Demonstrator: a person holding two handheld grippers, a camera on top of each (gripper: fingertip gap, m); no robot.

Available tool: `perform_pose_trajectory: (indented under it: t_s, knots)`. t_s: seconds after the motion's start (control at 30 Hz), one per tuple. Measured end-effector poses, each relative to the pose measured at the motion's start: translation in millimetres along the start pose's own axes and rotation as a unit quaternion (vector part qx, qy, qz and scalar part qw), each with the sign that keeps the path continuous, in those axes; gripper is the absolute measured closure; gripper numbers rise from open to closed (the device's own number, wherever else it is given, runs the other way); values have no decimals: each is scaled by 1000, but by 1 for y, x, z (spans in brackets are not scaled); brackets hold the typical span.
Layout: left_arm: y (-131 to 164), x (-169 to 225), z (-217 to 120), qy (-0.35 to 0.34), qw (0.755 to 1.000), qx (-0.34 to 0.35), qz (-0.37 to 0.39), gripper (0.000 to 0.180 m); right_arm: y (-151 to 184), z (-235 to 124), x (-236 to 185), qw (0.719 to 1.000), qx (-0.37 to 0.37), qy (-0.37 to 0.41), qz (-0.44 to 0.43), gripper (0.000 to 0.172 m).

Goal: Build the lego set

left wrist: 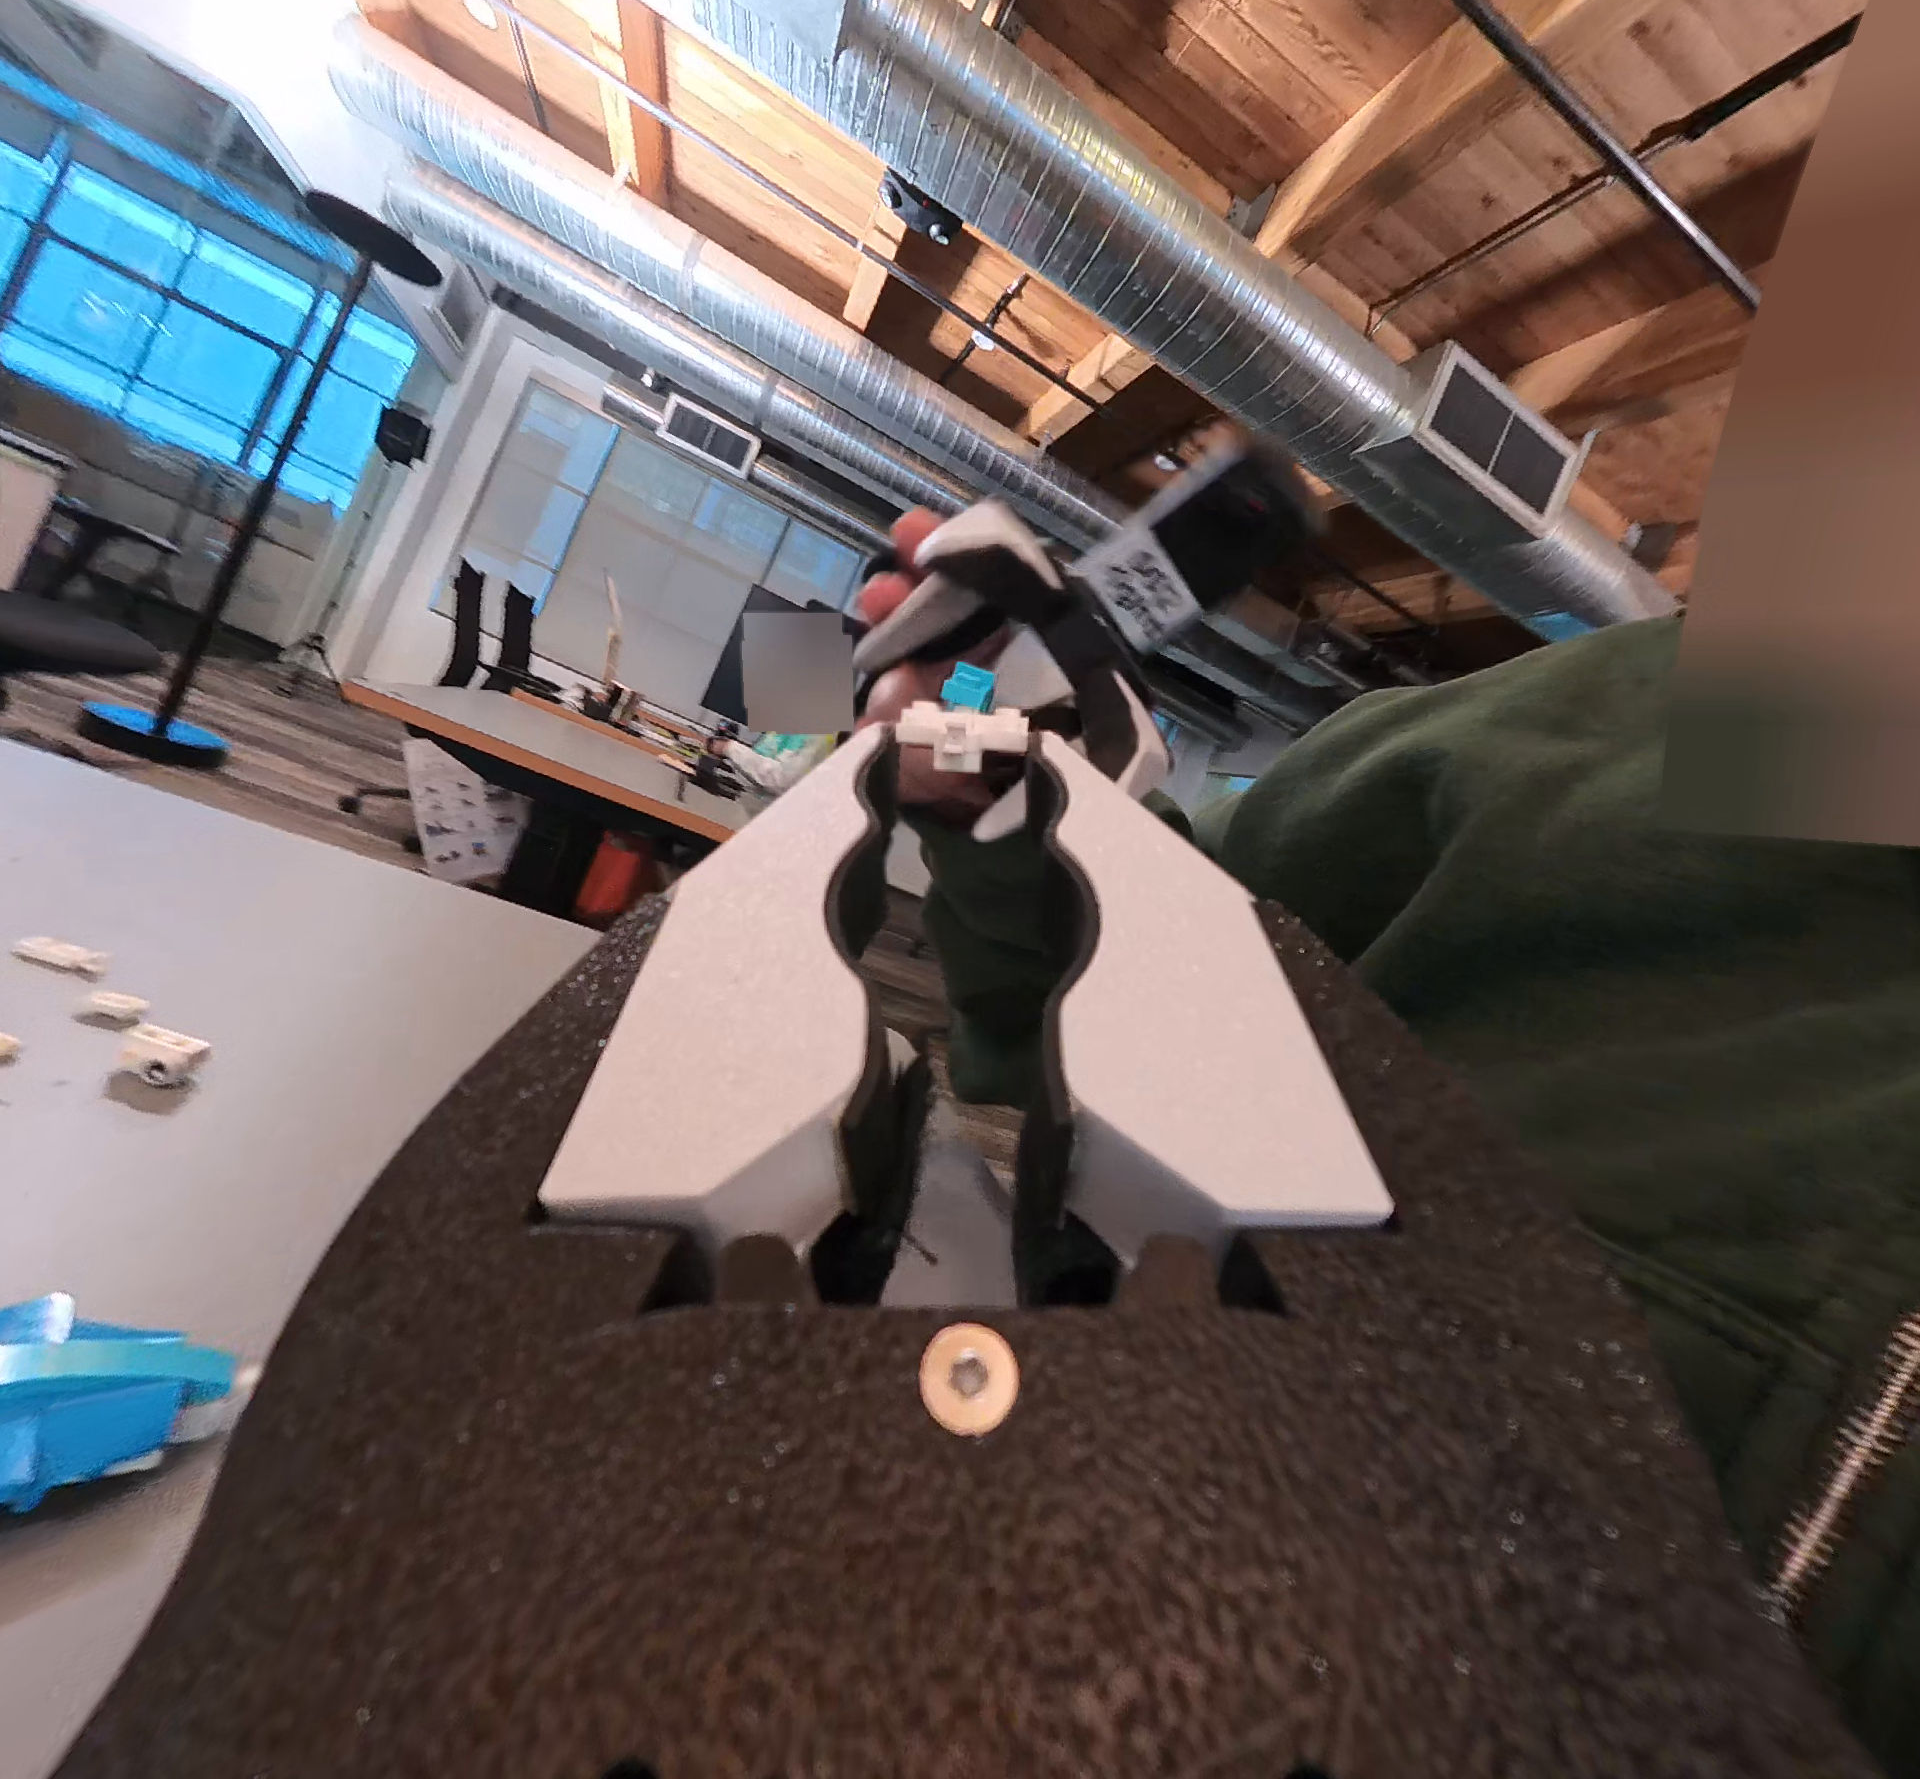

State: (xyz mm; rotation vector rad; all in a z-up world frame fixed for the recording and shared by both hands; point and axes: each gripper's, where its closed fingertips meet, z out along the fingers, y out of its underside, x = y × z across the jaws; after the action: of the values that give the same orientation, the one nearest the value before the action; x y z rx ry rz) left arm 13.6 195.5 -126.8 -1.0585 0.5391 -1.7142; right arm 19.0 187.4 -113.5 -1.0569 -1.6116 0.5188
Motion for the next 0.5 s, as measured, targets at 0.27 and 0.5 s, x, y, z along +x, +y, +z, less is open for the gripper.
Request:
perform_pose_trajectory:
  t_s: [0.27, 0.5]
  knots:
    - [6, 1, 2, 25, 997, -5, -69, 158, 18, 18, -10, 956, -120, 39, -265, 112]
    - [10, 3, 3, 30, 997, -15, -73, 158, 27, 21, -9, 948, -141, 42, -281, 132]
